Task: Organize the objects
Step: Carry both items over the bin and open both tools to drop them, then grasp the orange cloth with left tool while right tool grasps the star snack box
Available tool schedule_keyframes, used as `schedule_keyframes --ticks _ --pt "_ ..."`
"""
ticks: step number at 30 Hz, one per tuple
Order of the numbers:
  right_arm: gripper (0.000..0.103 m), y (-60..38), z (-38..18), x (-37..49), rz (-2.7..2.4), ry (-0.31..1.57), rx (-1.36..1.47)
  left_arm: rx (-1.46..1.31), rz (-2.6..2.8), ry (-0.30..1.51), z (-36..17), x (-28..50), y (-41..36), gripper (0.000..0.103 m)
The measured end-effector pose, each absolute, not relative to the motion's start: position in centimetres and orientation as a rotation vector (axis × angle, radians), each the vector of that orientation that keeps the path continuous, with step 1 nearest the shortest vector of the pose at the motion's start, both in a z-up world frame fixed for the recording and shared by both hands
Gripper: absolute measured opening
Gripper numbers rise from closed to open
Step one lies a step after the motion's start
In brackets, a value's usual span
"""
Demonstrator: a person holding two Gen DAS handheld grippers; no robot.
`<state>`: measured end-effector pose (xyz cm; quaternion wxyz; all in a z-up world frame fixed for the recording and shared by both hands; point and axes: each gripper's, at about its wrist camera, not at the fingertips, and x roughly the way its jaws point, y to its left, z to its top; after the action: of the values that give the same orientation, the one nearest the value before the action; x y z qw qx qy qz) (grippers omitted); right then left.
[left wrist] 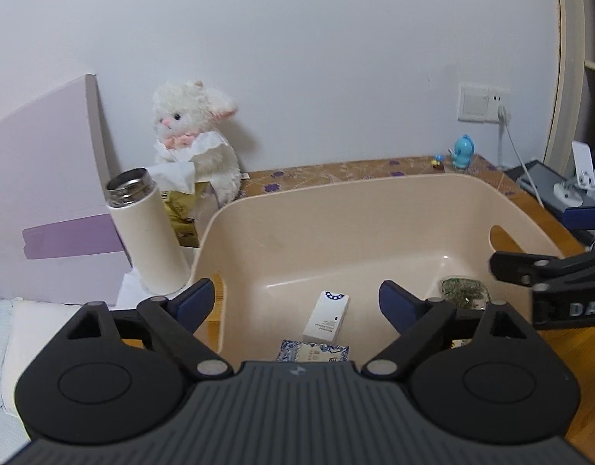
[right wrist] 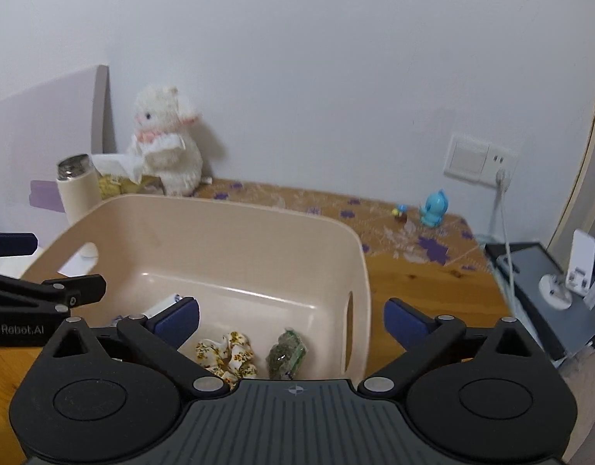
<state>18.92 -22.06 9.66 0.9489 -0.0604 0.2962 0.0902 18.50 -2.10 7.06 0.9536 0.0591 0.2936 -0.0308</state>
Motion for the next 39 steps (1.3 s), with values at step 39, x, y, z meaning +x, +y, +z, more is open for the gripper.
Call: schedule_keyframes --ticks 39 --pt "0.103 -22.2 0.1 9.3 0.289 0.904 -0.14 0.122 -0.061 0.814 -2.0 10.5 3.2 0.097"
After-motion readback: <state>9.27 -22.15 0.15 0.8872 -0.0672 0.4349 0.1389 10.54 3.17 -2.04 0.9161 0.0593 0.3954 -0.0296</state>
